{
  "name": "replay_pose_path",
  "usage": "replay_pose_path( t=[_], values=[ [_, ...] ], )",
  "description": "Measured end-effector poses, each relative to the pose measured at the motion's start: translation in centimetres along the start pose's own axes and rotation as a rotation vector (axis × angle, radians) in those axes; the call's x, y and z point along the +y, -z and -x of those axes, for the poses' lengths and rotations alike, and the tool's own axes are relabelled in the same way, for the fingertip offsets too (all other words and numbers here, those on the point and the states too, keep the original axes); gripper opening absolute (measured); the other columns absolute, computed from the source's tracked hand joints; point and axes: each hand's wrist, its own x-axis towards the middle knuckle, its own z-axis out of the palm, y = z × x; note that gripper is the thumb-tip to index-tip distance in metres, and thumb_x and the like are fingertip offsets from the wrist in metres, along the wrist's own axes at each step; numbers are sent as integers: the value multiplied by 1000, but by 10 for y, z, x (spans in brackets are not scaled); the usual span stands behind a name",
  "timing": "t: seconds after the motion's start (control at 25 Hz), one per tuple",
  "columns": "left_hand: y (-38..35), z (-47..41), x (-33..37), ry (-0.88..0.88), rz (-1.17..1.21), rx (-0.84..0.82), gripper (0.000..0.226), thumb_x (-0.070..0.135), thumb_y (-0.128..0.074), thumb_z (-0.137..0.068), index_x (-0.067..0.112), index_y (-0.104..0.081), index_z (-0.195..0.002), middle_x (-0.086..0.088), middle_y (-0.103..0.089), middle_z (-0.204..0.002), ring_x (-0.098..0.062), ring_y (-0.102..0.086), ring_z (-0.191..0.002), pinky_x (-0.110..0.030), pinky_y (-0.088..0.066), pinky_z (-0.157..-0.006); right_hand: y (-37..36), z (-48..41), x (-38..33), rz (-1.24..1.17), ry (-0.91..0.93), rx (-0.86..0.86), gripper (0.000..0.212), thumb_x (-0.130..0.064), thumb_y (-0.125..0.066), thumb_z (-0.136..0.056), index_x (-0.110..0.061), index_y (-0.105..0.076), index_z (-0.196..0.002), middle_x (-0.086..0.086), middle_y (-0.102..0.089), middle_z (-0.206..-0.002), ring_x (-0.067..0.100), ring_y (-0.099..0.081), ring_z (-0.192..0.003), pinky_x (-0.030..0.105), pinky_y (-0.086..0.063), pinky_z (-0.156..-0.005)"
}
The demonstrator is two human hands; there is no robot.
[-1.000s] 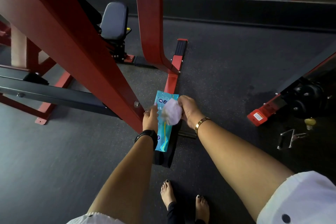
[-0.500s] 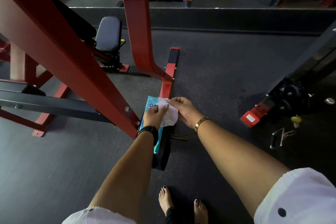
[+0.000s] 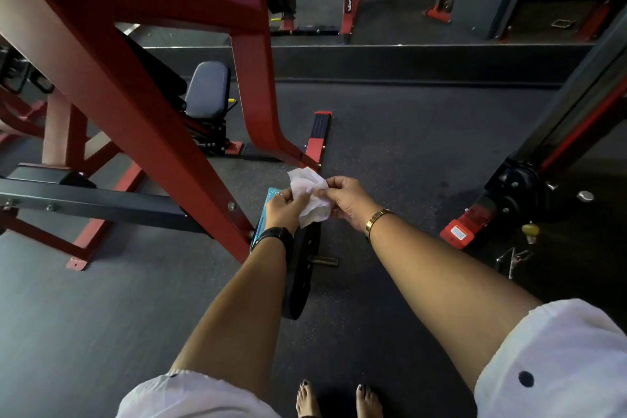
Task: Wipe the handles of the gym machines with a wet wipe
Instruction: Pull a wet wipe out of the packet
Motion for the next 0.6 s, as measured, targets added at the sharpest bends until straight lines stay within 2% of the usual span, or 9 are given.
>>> replay_pose_path(
  t=[0.08, 0.16, 0.28, 0.4, 0.52, 0.6],
  values=[
    [-1, 7, 4, -3, 34, -65, 27, 23, -78, -78, 5, -69, -95, -7, -72, -84, -26, -69, -84, -37, -57, -78, 4, 9, -4, -32, 23, -15, 16, 1, -59, -88, -14, -57, -83, 5, -62, -82, 15, -60, -71, 25, -54, -50],
    [-4, 12, 10, -7, 30, -76, 26, 11, -76, -79, 1, -68, -102, -9, -72, -89, -25, -69, -87, -35, -57, -78, 9, 17, -7, -59, 38, -35, 19, 6, -56, -89, -13, -59, -87, 6, -63, -85, 17, -62, -75, 27, -57, -59],
    [-8, 20, 18, -15, 31, -110, 15, 0, -73, -77, 10, -70, -88, -5, -73, -84, -20, -69, -82, -34, -56, -80, 13, 31, -7, -71, 82, -7, 24, 12, -50, -89, -10, -60, -85, 7, -62, -82, 19, -61, -75, 24, -56, -61],
    [-13, 34, 22, -13, 67, -148, 27, -12, -67, -78, 13, -56, -73, -5, -69, -85, -20, -63, -79, -36, -53, -79, 16, 44, -5, -73, 115, 70, 30, 16, -45, -88, -6, -61, -74, 10, -63, -80, 19, -60, -73, 23, -56, -59],
    [-15, 44, 13, -33, 118, -205, 34, -18, -62, -77, 13, -51, -69, -6, -68, -92, -22, -65, -85, -36, -53, -80, 19, 62, -1, -36, 116, 162, 37, 16, -40, -86, -5, -62, -66, 9, -64, -81, 22, -61, -78, 30, -56, -66],
    [-18, 48, 5, -10, 131, -210, 36, -19, -55, -76, 15, -54, -64, -7, -70, -96, -25, -67, -90, -39, -53, -82, 22, 75, 4, -30, 97, 231, 38, 15, -40, -86, -6, -61, -62, 8, -61, -82, 24, -60, -78, 32, -57, -58]
  ],
)
